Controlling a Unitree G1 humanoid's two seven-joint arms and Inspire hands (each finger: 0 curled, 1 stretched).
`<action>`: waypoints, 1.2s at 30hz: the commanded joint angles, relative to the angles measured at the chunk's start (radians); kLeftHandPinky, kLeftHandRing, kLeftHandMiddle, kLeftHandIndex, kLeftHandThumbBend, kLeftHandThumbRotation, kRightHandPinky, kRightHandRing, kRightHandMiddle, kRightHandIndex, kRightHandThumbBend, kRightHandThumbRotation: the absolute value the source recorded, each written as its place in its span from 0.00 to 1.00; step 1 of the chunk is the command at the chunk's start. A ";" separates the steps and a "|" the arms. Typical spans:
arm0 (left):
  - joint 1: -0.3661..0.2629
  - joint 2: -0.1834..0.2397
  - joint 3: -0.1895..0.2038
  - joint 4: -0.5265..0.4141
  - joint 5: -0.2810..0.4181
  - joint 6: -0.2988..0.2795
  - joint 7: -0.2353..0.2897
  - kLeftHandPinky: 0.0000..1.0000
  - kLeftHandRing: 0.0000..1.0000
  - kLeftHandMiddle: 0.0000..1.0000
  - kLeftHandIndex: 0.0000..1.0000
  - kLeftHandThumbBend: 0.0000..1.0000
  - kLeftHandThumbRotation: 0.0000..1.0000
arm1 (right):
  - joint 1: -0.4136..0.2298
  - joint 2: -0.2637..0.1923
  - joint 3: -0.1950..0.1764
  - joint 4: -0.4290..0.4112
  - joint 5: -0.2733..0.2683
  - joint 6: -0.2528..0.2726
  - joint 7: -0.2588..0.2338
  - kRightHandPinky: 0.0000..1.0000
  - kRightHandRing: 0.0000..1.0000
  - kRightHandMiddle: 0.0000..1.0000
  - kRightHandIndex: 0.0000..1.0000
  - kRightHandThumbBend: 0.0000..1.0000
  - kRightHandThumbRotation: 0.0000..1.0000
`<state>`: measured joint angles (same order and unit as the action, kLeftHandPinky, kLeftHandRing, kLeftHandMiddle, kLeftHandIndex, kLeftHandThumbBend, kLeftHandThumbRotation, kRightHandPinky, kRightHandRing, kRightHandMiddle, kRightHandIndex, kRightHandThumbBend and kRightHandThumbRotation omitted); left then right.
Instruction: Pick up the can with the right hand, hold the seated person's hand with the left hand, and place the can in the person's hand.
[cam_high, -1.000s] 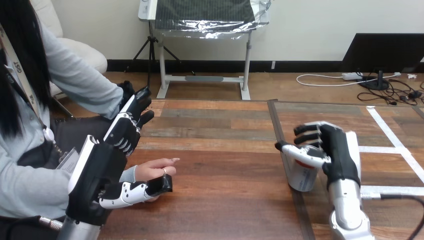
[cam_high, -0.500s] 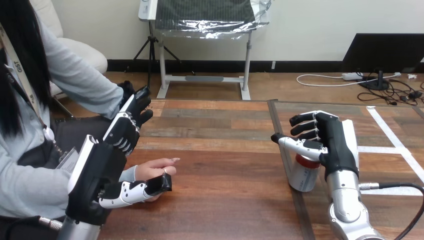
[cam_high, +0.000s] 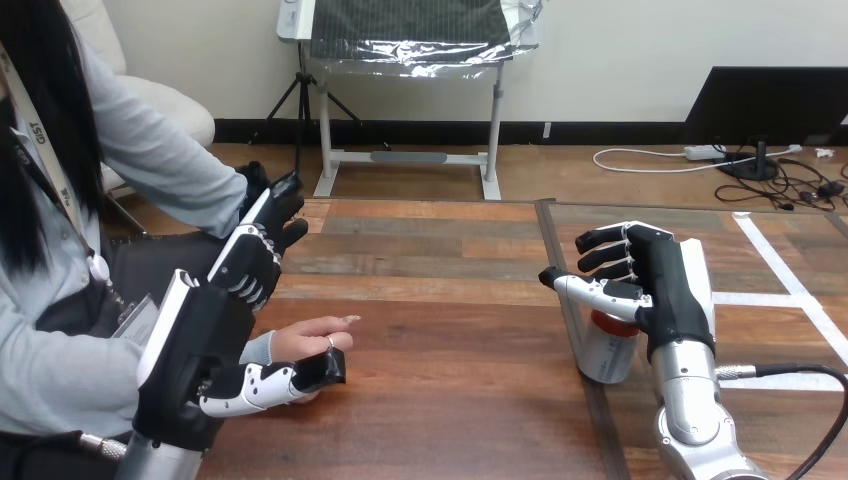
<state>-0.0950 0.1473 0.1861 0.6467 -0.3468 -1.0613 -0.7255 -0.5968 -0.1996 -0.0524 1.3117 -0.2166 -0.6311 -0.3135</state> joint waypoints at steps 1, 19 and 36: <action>-0.038 0.019 -0.012 -0.022 -0.010 0.002 0.004 0.94 0.98 0.99 0.94 1.00 0.44 | -0.065 -0.004 -0.005 -0.018 0.008 -0.021 -0.008 0.36 0.41 0.47 0.50 0.82 0.00; -0.042 0.029 -0.013 -0.014 -0.016 -0.001 0.006 0.93 0.97 0.98 0.94 1.00 0.45 | -0.048 0.001 -0.026 -0.039 0.061 -0.060 0.083 0.54 0.61 0.65 0.67 0.88 0.00; -0.053 0.032 -0.015 0.007 -0.033 -0.013 -0.016 0.93 0.98 0.99 0.94 1.00 0.45 | -0.027 -0.007 -0.047 -0.057 0.120 -0.140 0.209 0.75 0.78 0.80 0.85 0.92 0.04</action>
<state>-0.0950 0.1662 0.1764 0.6483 -0.3662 -1.0604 -0.7370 -0.5884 -0.1974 -0.0821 1.3021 -0.1175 -0.7291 -0.1325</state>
